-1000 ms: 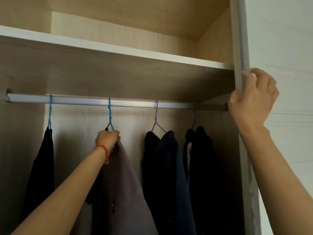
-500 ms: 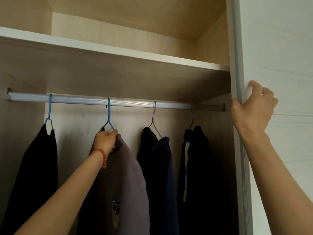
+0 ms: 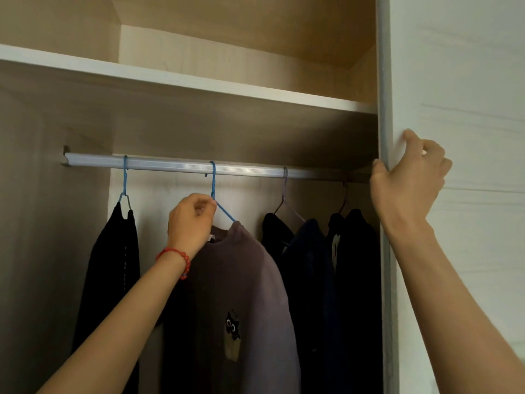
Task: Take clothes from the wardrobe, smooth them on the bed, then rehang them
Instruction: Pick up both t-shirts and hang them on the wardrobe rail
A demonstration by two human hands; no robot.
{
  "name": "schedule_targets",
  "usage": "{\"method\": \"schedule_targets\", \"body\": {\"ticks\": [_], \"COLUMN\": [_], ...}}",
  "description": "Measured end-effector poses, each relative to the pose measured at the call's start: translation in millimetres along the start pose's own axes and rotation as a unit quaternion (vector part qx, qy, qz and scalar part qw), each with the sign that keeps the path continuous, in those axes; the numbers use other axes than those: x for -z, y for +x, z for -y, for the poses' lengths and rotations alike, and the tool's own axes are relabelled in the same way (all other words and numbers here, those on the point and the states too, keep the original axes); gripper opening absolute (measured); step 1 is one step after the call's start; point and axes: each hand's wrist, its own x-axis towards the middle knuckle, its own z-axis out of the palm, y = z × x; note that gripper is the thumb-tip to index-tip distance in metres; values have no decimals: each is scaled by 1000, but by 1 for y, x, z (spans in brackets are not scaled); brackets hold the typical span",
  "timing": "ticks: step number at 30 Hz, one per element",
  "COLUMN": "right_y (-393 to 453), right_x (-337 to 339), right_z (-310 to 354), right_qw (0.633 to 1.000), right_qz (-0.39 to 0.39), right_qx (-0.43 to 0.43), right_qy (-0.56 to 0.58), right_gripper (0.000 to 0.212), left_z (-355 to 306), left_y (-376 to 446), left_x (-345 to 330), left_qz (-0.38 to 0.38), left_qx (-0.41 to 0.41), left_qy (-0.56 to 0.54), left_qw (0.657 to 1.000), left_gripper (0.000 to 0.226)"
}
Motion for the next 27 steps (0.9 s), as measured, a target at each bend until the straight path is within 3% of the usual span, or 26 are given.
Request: {"method": "schedule_targets", "body": {"ticks": [9,14,23,27], "right_y": [-51,-82,-134,-154], "right_x": [-5,-10,-19,-23], "right_z": [87,140,223,254], "right_qw": [1000,999,994,988], "right_qz": [16,22,20,22], "right_qx": [26,38,81,104], "right_qy": [-2,11,64,113], "right_gripper": [55,54,48,46], "left_z": [-39,-47,-47,-51], "left_y": [3,6,8,4], "left_x": [97,153,235,266], "left_qz": [-34,-54,-129,-176], "left_qx": [-122,-196,-307,-339], "left_qy": [-22,31,191,179], "left_qw": [992,979,923,907], "left_gripper": [13,18,31,32]}}
